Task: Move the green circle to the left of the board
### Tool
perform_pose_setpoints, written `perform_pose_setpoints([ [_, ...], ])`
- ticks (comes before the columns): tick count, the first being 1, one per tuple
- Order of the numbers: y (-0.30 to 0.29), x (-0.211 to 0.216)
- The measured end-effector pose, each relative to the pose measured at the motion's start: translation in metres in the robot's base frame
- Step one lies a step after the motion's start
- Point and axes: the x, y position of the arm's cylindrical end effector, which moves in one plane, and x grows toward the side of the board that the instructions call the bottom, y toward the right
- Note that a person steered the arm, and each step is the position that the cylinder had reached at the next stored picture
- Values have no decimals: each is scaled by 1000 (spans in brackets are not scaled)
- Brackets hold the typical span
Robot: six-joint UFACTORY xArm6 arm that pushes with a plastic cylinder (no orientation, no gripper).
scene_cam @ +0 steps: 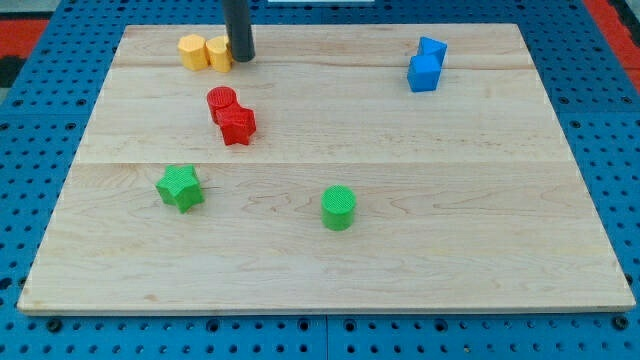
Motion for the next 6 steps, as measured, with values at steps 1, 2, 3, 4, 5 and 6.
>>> perform_pose_setpoints([
  [1,66,54],
  [2,111,107],
  [3,161,145],
  [4,184,203],
  [5,182,260],
  [6,137,267],
])
